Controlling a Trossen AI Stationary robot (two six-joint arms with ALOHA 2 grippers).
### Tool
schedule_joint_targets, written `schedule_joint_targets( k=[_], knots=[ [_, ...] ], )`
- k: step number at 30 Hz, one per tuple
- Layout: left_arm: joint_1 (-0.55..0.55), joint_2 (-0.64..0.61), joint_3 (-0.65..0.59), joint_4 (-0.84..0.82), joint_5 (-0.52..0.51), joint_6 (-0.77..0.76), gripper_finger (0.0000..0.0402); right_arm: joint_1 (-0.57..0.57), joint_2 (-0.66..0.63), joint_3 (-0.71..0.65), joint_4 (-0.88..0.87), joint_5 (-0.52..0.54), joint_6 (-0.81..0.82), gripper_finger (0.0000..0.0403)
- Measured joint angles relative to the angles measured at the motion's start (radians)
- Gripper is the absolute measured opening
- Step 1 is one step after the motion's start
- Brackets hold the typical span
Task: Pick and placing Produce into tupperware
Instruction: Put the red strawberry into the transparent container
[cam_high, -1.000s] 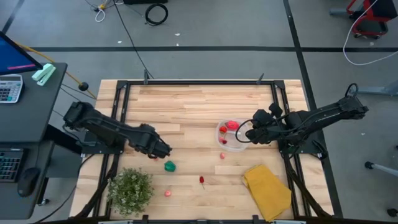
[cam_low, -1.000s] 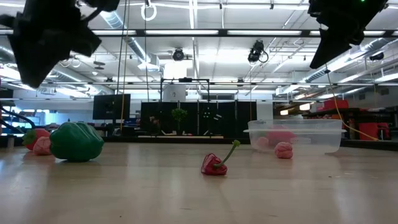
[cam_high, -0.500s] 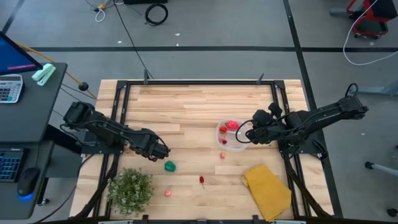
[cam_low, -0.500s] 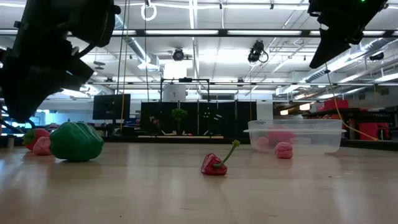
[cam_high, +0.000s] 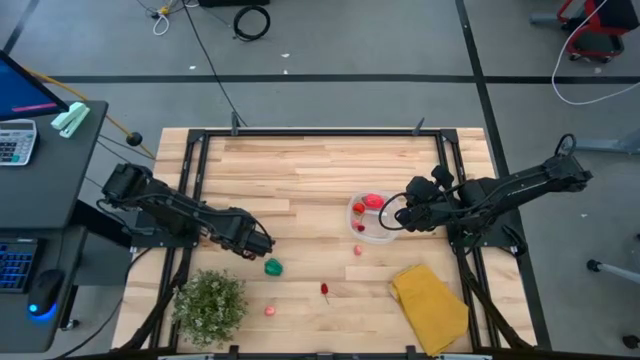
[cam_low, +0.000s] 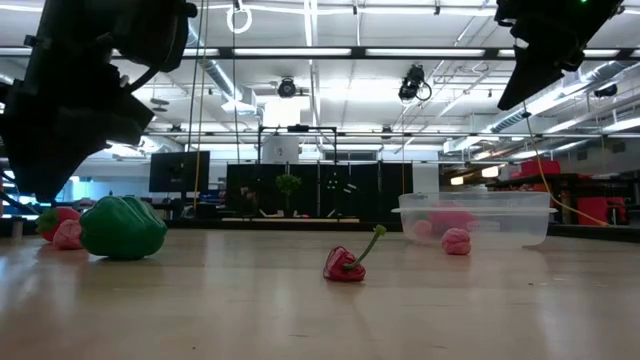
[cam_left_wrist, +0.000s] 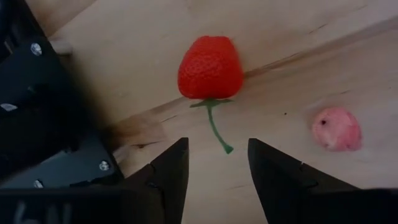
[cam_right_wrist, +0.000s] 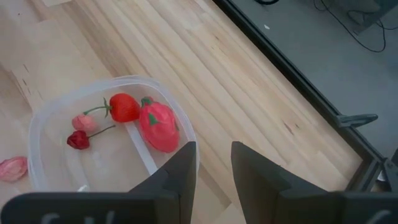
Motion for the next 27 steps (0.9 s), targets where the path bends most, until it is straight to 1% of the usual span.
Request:
schedule_joint_targets(
  k=[7,14,17,19,22,27],
  knots=[
    [-0.001,0.002,-0.070,0.106,0.000,-0.044,0.0172,0.000,0.000,0.000,0.000,0.000,0.000,0.0110],
    [-0.001,0.002,-0.082,0.102,-0.003,-0.049,0.0171,0.000,0.000,0.000,0.000,0.000,0.000,0.0110],
    [-0.001,0.002,-0.082,0.102,-0.004,-0.049,0.0163,0.000,0.000,0.000,0.000,0.000,0.000,0.0110],
    [-0.001,0.002,-0.082,0.103,-0.008,-0.049,0.0150,0.000,0.000,0.000,0.000,0.000,0.000,0.0110],
    [-0.001,0.002,-0.082,0.103,-0.017,-0.048,0.0120,0.000,0.000,0.000,0.000,0.000,0.000,0.0110],
    [-0.001,0.002,-0.082,0.103,-0.031,-0.048,0.0046,0.000,0.000,0.000,0.000,0.000,0.000,0.0110]
  ],
)
